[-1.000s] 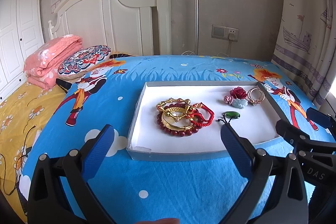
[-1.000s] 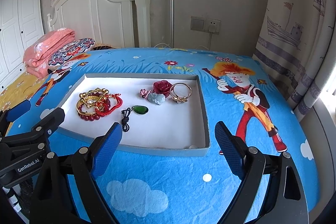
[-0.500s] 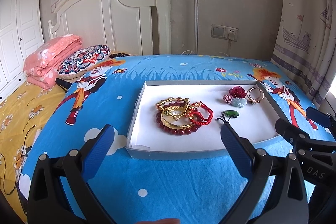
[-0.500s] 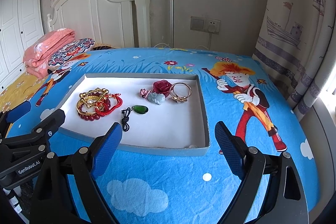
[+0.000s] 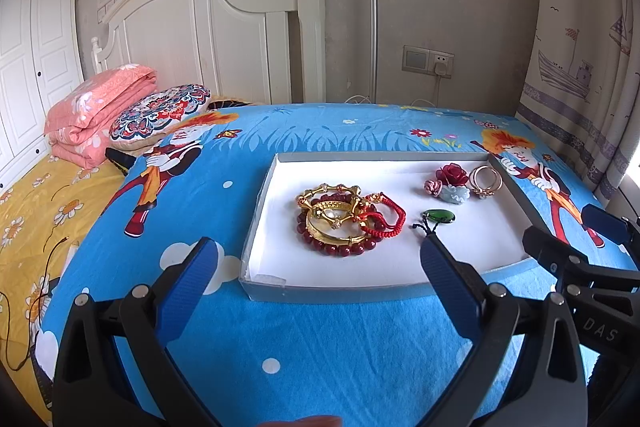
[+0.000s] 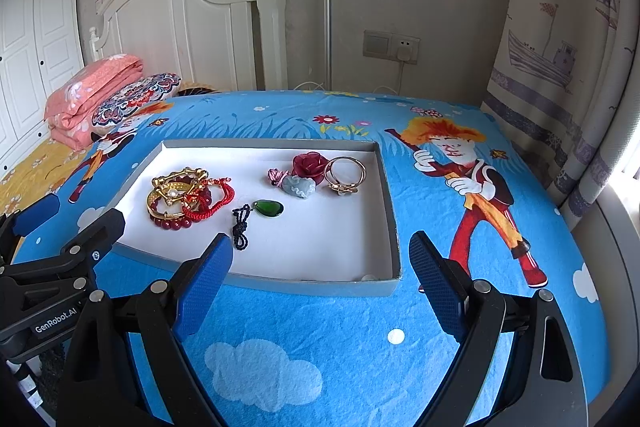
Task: Organize jewelry
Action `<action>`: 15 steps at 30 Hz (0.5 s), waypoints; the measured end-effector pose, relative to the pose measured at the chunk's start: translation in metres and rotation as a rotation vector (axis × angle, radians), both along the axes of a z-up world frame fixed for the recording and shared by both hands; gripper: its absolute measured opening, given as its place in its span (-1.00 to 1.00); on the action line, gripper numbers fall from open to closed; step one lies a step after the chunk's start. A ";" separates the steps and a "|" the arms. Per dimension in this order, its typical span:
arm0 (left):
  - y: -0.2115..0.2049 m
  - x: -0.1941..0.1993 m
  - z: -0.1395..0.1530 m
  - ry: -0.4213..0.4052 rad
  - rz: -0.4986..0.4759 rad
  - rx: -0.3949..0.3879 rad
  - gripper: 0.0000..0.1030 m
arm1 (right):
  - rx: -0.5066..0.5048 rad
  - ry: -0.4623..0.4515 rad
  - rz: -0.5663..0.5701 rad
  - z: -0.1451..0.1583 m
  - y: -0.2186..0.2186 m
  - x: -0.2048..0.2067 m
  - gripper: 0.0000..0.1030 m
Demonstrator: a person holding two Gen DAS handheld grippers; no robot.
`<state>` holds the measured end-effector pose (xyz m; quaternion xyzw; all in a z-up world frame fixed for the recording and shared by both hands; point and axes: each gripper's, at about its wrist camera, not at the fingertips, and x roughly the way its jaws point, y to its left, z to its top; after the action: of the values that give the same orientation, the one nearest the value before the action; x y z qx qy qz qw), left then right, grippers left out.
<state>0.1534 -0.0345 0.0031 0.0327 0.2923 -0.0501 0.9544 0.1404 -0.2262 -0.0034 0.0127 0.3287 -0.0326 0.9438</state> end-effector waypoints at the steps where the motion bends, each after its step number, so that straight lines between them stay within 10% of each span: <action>1: 0.000 0.000 0.000 0.000 0.000 -0.001 0.90 | 0.000 0.000 0.000 0.000 0.000 0.000 0.63; 15: 0.000 0.000 -0.001 0.001 -0.001 -0.003 0.90 | 0.002 0.001 0.002 0.000 0.001 -0.001 0.63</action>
<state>0.1530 -0.0342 0.0026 0.0316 0.2929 -0.0510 0.9542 0.1396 -0.2255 -0.0037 0.0132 0.3291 -0.0315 0.9437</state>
